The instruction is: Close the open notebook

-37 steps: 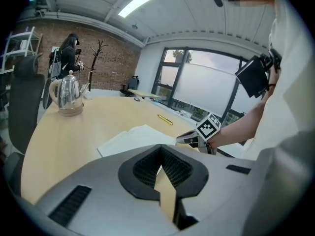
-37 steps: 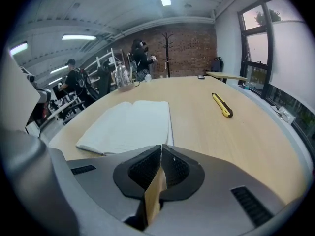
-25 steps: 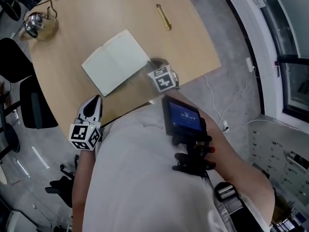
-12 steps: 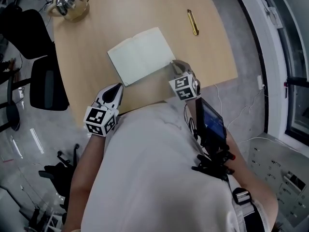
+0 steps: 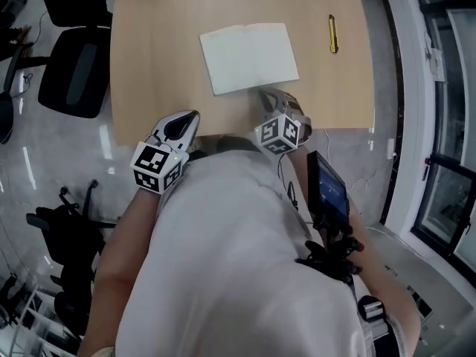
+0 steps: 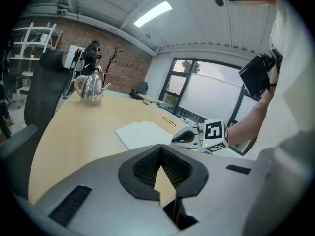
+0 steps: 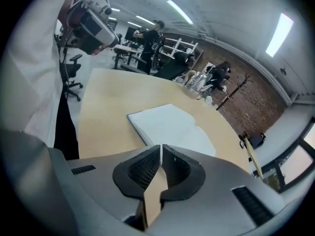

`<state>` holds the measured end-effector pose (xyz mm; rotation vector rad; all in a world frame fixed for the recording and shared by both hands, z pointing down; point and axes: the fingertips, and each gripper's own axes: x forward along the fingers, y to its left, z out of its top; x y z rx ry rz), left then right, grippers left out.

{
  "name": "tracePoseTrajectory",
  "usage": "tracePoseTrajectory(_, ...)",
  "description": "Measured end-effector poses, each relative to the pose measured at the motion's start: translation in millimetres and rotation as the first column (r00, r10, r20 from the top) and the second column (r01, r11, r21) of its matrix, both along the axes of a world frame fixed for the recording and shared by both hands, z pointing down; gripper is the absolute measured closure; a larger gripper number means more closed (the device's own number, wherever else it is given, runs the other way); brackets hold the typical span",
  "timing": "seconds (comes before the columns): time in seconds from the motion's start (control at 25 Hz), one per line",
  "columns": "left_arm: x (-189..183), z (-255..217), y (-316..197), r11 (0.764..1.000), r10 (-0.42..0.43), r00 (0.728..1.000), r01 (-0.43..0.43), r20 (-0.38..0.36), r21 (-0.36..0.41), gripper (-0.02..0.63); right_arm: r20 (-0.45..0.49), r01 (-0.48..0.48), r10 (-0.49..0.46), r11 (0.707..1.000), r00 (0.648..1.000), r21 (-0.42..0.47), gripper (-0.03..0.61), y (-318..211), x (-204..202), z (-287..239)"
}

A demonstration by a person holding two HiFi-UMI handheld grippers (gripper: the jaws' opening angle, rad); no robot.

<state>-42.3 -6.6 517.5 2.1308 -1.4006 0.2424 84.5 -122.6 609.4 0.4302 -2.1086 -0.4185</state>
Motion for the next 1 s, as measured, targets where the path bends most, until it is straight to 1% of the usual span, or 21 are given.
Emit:
tracePoseTrajectory(0.08, -5.7, 1.3, 14.4, 1.0, -0.026, 1.0, 0.026, -0.006, -0.007, 0.609, -0.046, 0.052, -0.051, 0.999, 0.998, 0.018, 0.555, 8.0, -9.2, 6.0)
tracePoseTrajectory(0.2, -11.2, 0.6, 29.1, 0.999, -0.052, 0.999, 0.052, -0.008, -0.015, 0.609, -0.117, 0.105, -0.096, 0.992, 0.988, 0.068, 0.555, 11.0, -15.0, 13.3)
tracePoseTrajectory(0.36, -25.4, 1.4, 40.9, 0.997, -0.073, 0.997, 0.073, -0.002, -0.012, 0.609, -0.189, 0.164, -0.131, 0.972, 0.973, 0.171, 0.555, 9.2, -26.2, 17.3)
tracePoseTrajectory(0.48, -33.4, 5.8, 54.2, 0.995, -0.098, 0.995, 0.098, -0.006, -0.013, 0.609, -0.217, 0.2, -0.153, 0.955, 0.964, 0.218, 0.554, 15.9, -34.6, 22.5)
tracePoseTrajectory(0.52, -34.1, 6.3, 57.8, 0.994, -0.106, 0.994, 0.106, -0.007, -0.013, 0.609, -0.225, 0.211, -0.16, 0.951, 0.961, 0.226, 0.536, 17.8, -35.8, 24.8)
tracePoseTrajectory(0.6, -34.1, 5.3, 61.0, 0.993, -0.117, 0.993, 0.117, -0.004, -0.01, 0.609, -0.247, 0.232, -0.17, 0.941, 0.954, 0.245, 0.467, 16.7, -36.2, 28.0)
tracePoseTrajectory(0.68, -34.4, 3.0, 62.1, 0.992, -0.128, 0.992, 0.128, -0.002, -0.006, 0.609, -0.274, 0.254, -0.178, 0.928, 0.945, 0.272, 0.446, 11.5, -36.2, 29.2)
tracePoseTrajectory(0.76, -36.2, 2.5, 64.5, 0.989, -0.145, 0.989, 0.145, -0.004, -0.007, 0.609, -0.312, 0.294, -0.198, 0.908, 0.929, 0.299, 0.436, 7.4, -38.8, 31.3)
tracePoseTrajectory(0.8, -37.9, 3.0, 66.5, 0.988, -0.155, 0.988, 0.155, -0.004, -0.01, 0.609, -0.338, 0.327, -0.218, 0.892, 0.916, 0.312, 0.431, 6.7, -41.9, 33.3)
tracePoseTrajectory(0.92, -43.1, 6.8, 75.6, 0.984, -0.179, 0.984, 0.179, 0.0, -0.023, 0.609, -0.438, 0.453, -0.287, 0.823, 0.852, 0.342, 0.42, 12.0, -53.0, 42.6)
tracePoseTrajectory(0.96, -44.3, 8.1, 78.6, 0.982, -0.185, 0.983, 0.185, 0.002, -0.027, 0.609, -0.468, 0.483, -0.297, 0.802, 0.832, 0.351, 0.419, 14.1, -54.2, 46.0)
tracePoseTrajectory(1.0, -45.6, 8.8, 80.7, 0.981, -0.19, 0.982, 0.19, 0.004, -0.03, 0.609, -0.489, 0.5, -0.297, 0.787, 0.82, 0.362, 0.419, 15.2, -54.5, 48.6)
